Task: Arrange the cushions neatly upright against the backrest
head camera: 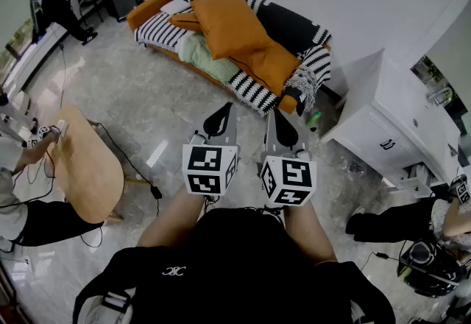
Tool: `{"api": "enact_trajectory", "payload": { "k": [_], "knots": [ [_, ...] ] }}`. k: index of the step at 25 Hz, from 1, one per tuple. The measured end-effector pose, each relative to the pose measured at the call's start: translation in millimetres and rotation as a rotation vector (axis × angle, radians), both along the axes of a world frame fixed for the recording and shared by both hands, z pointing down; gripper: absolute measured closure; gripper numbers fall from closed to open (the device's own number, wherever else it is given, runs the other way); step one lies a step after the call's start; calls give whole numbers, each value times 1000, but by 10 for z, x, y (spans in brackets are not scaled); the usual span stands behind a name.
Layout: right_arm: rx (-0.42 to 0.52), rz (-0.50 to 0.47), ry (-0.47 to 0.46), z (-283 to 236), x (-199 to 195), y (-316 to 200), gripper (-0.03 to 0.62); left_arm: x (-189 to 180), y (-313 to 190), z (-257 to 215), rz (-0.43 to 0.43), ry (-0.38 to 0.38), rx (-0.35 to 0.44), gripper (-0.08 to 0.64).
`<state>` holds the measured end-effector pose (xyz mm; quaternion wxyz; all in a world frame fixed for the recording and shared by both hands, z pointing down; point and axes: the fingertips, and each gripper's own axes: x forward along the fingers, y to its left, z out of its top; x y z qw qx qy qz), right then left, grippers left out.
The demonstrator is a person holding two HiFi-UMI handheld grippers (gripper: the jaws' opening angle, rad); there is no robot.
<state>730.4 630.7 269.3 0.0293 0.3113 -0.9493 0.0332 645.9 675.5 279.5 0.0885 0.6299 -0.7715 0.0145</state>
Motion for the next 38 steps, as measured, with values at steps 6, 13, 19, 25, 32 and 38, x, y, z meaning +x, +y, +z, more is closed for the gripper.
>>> {"api": "enact_trajectory", "payload": {
  "k": [6, 13, 19, 25, 32, 38],
  "knots": [
    [-33, 10, -54, -1, -95, 17, 584, -135, 29, -3, 9, 15, 5, 554],
    [-19, -3, -19, 50, -332, 183, 584, -283, 157, 22, 18, 4, -3, 554],
    [-6, 22, -8, 84, -505, 376, 584, -438, 326, 84, 49, 50, -5, 554],
    [-11, 2, -14, 99, -690, 345, 584, -649, 353, 123, 24, 44, -11, 554],
    [-29, -47, -24, 264, -1146, 139, 584, -989, 212, 324, -18, 15, -46, 554],
    [-21, -101, -30, 304, -1641, -354, 584, -1402, -240, 393, -65, -30, -72, 554]
  ]
}}
